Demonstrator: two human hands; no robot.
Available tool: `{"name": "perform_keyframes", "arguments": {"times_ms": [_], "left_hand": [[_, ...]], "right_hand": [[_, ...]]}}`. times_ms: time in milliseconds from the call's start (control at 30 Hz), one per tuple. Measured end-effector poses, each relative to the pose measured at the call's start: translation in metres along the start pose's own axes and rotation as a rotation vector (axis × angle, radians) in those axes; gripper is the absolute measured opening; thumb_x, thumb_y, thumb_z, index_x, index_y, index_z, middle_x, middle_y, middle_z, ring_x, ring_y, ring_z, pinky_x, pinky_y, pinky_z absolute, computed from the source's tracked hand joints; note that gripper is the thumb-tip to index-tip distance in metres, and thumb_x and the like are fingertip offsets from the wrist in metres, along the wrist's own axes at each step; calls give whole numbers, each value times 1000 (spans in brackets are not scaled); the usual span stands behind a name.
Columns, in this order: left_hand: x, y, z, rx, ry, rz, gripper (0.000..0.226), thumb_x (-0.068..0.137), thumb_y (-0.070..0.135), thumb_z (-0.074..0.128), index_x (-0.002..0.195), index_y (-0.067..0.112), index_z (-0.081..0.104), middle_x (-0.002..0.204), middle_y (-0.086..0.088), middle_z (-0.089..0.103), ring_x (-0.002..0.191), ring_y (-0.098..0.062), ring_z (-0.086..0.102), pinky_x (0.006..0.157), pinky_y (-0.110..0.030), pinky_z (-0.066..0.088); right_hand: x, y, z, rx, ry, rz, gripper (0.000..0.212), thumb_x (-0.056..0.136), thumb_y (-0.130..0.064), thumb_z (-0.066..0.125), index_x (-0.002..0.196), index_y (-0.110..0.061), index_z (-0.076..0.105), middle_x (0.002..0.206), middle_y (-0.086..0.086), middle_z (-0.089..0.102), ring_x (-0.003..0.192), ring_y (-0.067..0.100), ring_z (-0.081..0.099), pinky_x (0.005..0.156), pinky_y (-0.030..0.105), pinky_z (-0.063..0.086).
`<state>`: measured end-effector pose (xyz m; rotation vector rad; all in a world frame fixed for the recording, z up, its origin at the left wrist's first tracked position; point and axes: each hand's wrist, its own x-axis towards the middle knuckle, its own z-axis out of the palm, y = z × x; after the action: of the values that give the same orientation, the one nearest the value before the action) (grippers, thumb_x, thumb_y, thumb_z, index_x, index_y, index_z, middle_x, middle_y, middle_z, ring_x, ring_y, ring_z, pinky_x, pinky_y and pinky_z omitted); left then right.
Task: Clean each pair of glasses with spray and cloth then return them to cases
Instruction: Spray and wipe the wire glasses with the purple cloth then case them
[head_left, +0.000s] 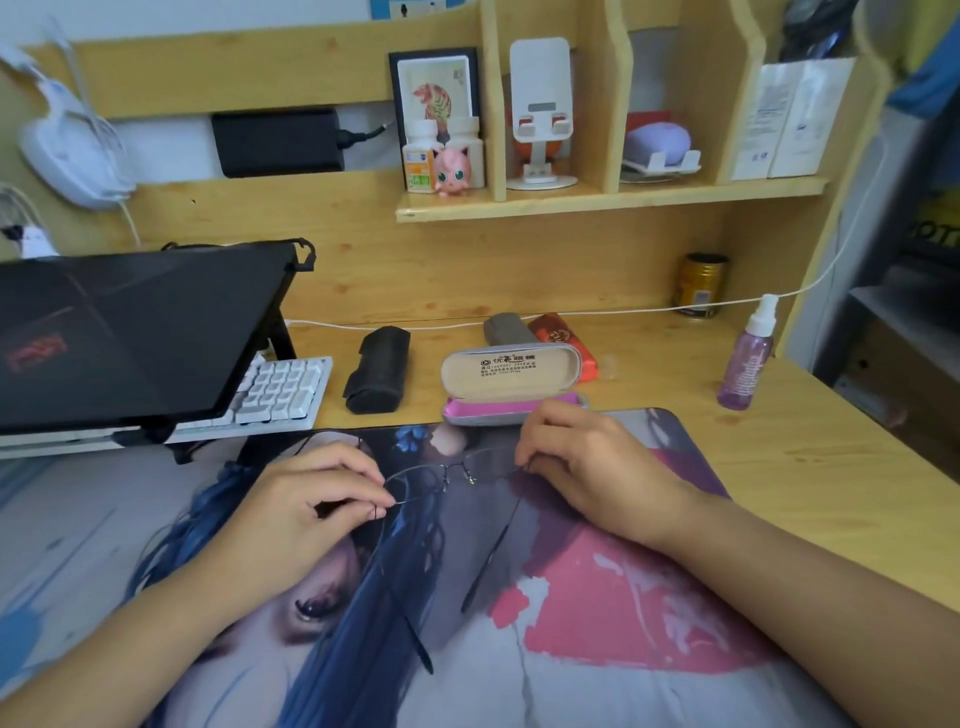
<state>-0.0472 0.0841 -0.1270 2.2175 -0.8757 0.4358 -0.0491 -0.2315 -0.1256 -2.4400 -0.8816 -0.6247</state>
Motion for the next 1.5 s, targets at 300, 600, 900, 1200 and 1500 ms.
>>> {"name": "perform_keyframes", "arguments": {"times_ms": [300, 600, 900, 1200, 1500], "left_hand": [[60, 36, 15, -618, 344, -384, 24, 88, -2, 71, 100, 19, 74, 77, -4, 73, 68, -16, 66, 70, -22, 54], [69, 46, 55, -799, 478, -366, 22, 94, -1, 64, 99, 19, 72, 78, 2, 70, 69, -18, 63, 74, -32, 55], [63, 39, 45, -794, 476, -388, 29, 91, -1, 66, 104, 24, 75, 78, 3, 71, 62, -15, 63, 67, -26, 54], [56, 30, 30, -89, 117, -87, 48, 97, -8, 56, 118, 31, 75, 92, 9, 57, 85, -10, 59, 74, -7, 39], [54, 45, 29, 2, 212, 177, 20, 94, -5, 62, 96, 12, 73, 94, 7, 62, 82, -10, 63, 72, -21, 49]], "right_hand": [[10, -11, -23, 869, 371, 503, 16, 86, 10, 68, 84, -6, 68, 62, -2, 67, 55, 10, 62, 57, 24, 54], [8, -9, -36, 769, 579, 468, 17, 88, 12, 65, 92, -5, 68, 68, 2, 63, 55, 11, 61, 58, 22, 52], [6, -8, -31, 584, 349, 406, 19, 90, 7, 64, 90, -8, 75, 81, 3, 60, 58, 7, 61, 62, 19, 54], [7, -4, -28, 904, 355, 638, 15, 87, 12, 64, 84, -2, 68, 66, 8, 64, 55, 14, 63, 59, 24, 59], [0, -9, -33, 511, 28, 540, 16, 95, -22, 67, 83, -21, 78, 78, -1, 73, 69, 5, 60, 69, 21, 47]]}}
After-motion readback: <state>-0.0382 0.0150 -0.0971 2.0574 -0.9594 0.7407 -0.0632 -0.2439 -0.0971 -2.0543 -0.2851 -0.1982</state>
